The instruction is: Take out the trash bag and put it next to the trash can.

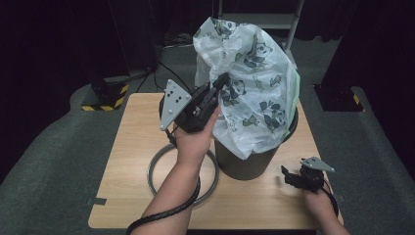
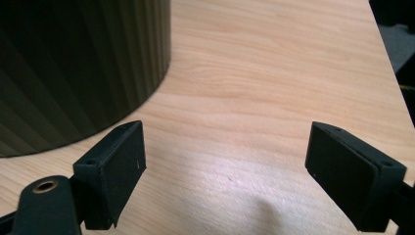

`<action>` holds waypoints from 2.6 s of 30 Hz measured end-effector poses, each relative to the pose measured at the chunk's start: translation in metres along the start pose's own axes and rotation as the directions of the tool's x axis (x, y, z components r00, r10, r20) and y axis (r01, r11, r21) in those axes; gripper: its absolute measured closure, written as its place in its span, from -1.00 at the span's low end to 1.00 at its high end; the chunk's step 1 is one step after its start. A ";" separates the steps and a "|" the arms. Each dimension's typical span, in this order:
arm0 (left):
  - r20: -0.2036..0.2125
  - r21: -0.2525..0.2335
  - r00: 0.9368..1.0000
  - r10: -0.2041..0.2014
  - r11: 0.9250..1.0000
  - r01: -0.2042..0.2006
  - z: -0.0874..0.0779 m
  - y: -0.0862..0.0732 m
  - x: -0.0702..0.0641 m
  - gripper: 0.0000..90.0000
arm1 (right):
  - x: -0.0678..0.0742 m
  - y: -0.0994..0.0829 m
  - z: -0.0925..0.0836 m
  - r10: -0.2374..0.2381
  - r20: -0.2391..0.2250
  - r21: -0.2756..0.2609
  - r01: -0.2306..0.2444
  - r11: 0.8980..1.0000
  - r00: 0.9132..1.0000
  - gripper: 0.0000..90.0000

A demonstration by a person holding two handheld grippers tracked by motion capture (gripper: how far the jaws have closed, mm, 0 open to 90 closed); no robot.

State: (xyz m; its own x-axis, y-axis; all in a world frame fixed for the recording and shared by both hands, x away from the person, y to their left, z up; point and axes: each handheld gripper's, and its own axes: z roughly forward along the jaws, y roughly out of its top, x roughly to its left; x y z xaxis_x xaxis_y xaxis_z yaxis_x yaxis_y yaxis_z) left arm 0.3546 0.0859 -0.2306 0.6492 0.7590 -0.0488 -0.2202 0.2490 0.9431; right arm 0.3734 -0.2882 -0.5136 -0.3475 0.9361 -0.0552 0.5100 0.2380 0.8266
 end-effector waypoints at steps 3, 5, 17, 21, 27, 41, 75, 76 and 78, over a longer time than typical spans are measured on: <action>0.009 -0.010 1.000 0.014 1.000 -0.014 0.002 0.006 0.000 0.99 | -0.003 -0.002 0.000 0.012 0.009 0.010 -0.012 1.000 1.000 -0.66; 0.013 -0.021 1.000 0.019 1.000 -0.019 0.003 0.009 -0.001 0.99 | -0.003 -0.002 0.001 0.006 0.014 0.011 -0.007 1.000 1.000 -0.64; 0.021 -0.066 0.999 0.028 0.997 -0.027 0.005 0.025 -0.006 0.99 | 0.000 -0.001 0.000 -0.014 0.018 0.001 0.014 1.000 1.000 -0.64; 0.015 -0.070 0.999 0.040 0.997 -0.039 0.002 0.027 -0.005 0.99 | 0.000 -0.002 0.001 -0.026 0.030 0.012 0.025 1.000 0.999 -0.61; 0.001 -0.075 0.999 0.038 0.996 -0.038 -0.005 0.028 -0.001 0.99 | -0.009 -0.001 -0.001 0.029 0.044 0.009 -0.029 1.000 0.999 -0.61; -0.058 -0.121 0.997 0.043 0.991 -0.050 -0.038 0.048 0.015 0.99 | -0.010 -0.003 0.003 0.045 0.052 0.038 -0.047 0.998 0.998 -0.56; -0.239 -0.054 0.968 0.075 0.994 -0.090 -0.118 0.050 0.071 0.99 | -0.004 -0.003 0.014 0.031 0.003 0.142 -0.031 0.989 1.000 -0.56; -0.245 -0.048 0.966 0.081 0.994 -0.096 -0.120 0.049 0.073 0.99 | -0.004 -0.003 0.014 0.031 0.001 0.143 -0.031 0.989 1.000 -0.56; -0.258 -0.031 0.962 0.086 0.995 -0.097 -0.125 0.045 0.077 0.99 | -0.004 -0.003 0.014 0.027 -0.002 0.143 -0.026 0.989 1.000 -0.57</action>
State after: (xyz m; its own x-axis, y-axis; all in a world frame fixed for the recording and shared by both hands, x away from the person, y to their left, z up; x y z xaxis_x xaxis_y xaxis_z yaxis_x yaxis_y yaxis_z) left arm 0.3034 0.2307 -0.2327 0.4178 0.9071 -0.0510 -0.3049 0.1928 0.9327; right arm 0.3842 -0.2890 -0.5235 -0.3351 0.9416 -0.0319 0.6263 0.2479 0.7391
